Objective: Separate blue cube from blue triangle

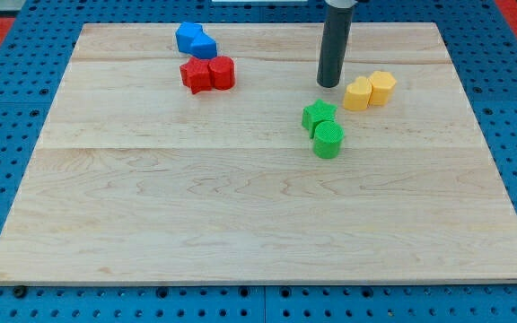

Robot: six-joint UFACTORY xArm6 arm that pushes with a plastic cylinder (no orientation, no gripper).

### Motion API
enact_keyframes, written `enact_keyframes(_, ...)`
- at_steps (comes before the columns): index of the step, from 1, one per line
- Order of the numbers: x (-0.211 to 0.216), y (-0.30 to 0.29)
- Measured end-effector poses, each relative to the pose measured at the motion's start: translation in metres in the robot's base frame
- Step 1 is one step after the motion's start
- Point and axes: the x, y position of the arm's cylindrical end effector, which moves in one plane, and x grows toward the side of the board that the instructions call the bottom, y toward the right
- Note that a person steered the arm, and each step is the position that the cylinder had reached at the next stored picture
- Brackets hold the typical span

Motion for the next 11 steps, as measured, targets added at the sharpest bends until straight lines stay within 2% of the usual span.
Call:
enact_keyframes(1, -0.036, 0.0)
enact_keyframes(2, -0.082, -0.032)
enact_keyframes(3, -0.108, -0.096)
enact_keyframes(4, -0.102, -0.178)
enact_keyframes(6, -0.124, -0.191)
enact_keyframes(7, -0.108, -0.215)
enact_keyframes(10, -0.113, -0.23)
enact_keyframes(11, -0.106, -0.271)
